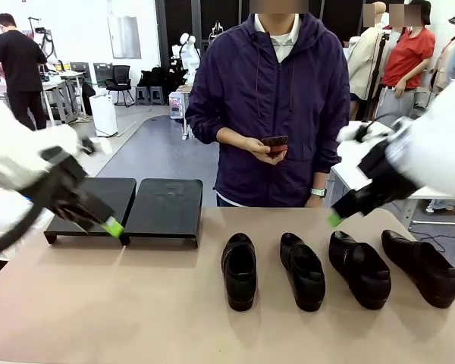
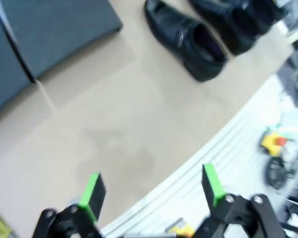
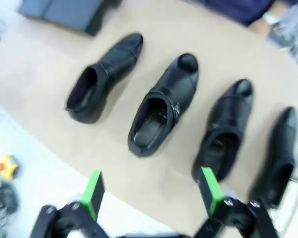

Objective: Organize the shoes by placing them on the stand.
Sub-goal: Pick up one Shoe and place it in the middle of the table.

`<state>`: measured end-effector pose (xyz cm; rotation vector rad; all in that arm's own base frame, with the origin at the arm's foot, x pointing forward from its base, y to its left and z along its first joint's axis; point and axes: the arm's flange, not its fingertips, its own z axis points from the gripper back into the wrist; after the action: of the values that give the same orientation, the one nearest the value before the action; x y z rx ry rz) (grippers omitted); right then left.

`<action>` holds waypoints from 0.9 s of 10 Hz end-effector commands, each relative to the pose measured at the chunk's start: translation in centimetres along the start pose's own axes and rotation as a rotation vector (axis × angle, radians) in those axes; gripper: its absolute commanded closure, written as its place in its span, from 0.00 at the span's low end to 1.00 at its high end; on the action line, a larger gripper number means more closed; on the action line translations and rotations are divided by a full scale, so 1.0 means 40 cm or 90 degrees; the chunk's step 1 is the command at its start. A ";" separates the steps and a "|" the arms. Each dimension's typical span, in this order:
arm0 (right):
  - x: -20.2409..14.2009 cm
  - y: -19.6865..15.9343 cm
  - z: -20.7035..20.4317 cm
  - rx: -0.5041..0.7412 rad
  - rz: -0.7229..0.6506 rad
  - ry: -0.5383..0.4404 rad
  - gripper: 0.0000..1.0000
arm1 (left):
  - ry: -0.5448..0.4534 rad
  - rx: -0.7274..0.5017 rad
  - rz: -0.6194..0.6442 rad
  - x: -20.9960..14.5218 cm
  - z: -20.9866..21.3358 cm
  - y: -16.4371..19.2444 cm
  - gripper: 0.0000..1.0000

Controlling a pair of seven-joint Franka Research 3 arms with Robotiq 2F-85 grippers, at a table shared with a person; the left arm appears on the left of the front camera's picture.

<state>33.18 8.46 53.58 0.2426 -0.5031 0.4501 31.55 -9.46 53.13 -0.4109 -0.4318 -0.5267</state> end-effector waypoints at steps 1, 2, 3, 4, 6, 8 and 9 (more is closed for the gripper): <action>-0.055 -0.077 0.163 0.020 -0.041 -0.050 0.00 | -0.064 -0.018 -0.031 -0.149 0.152 0.007 0.00; -0.099 -0.133 0.239 0.013 -0.081 -0.074 0.00 | -0.132 0.003 -0.003 -0.235 0.242 0.015 0.00; -0.143 -0.177 0.287 0.020 -0.113 -0.091 0.00 | -0.184 0.008 0.040 -0.310 0.314 0.049 0.00; -0.189 -0.215 0.319 0.019 -0.151 -0.110 0.00 | -0.218 0.003 0.090 -0.376 0.363 0.097 0.00; -0.281 -0.296 0.340 0.034 -0.217 -0.143 0.00 | -0.297 -0.043 0.218 -0.462 0.390 0.219 0.00; -0.311 -0.311 0.326 -0.023 -0.225 -0.170 0.00 | -0.327 -0.030 0.284 -0.459 0.358 0.276 0.00; -0.282 -0.316 0.370 0.017 -0.230 -0.138 0.00 | -0.297 -0.035 0.226 -0.450 0.536 0.243 0.00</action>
<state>24.09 -12.51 58.91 0.3896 -0.6643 0.0459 17.87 17.55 58.25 -0.6721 -0.7728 -0.0140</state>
